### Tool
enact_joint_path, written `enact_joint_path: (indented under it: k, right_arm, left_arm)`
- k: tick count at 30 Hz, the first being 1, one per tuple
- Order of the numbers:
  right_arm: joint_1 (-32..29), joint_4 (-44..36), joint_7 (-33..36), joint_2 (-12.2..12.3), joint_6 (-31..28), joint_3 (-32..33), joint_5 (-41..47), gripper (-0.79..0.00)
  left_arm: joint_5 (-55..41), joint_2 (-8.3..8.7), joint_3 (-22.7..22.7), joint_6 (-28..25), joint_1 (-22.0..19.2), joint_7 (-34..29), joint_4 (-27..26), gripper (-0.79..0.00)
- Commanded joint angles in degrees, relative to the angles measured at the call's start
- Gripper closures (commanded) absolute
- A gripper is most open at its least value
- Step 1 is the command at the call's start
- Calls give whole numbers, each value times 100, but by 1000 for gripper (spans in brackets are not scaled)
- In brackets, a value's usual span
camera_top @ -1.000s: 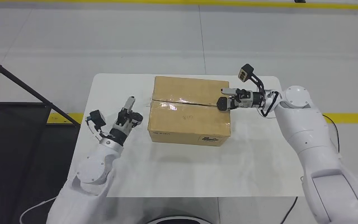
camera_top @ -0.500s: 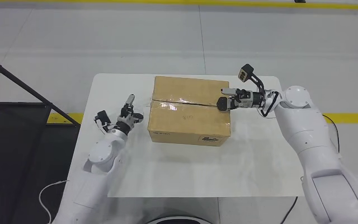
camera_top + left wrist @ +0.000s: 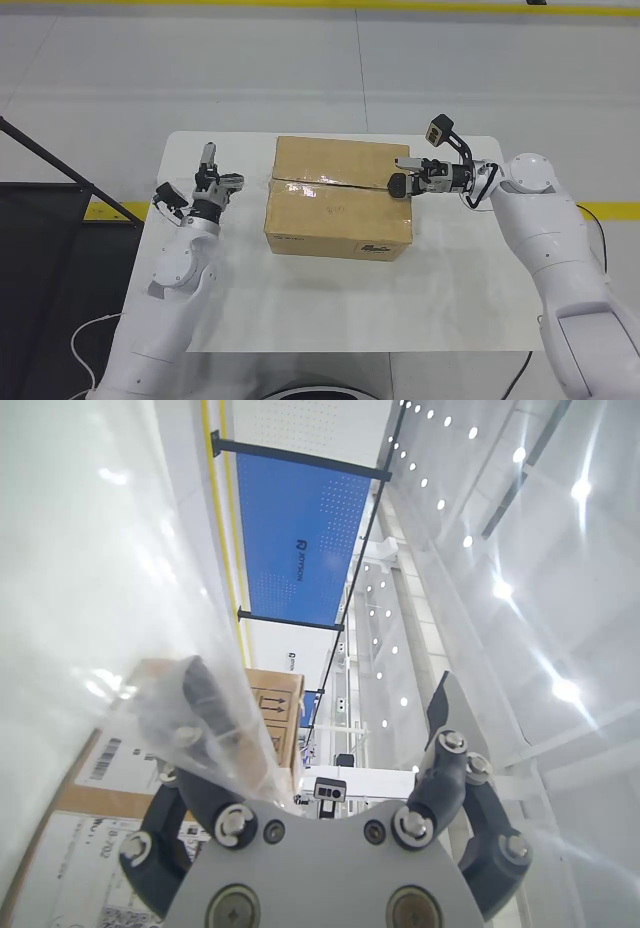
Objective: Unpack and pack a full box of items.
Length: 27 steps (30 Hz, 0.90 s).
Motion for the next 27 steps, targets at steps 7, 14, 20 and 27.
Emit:
enact_joint_path:
  k: [7, 14, 20, 27]
  right_arm:
    - [-154, -270, -240, 26, 72, 38, -43, -785]
    - [-415, -787, -372, 169, 246, 286, -94, -785]
    - [-644, -1211, -385, 282, 190, 560, 13, -785]
    - [-968, -1717, -419, 425, 67, 938, 144, -785]
  left_arm:
    - [393, -40, -148, -377, 85, 355, -518, -785]
    - [746, -79, -139, -328, 83, 468, -824, -785]
    - [907, -114, -91, -270, 98, 429, -1079, -785]
    - [1064, -152, -27, -152, 124, 337, -1353, -785]
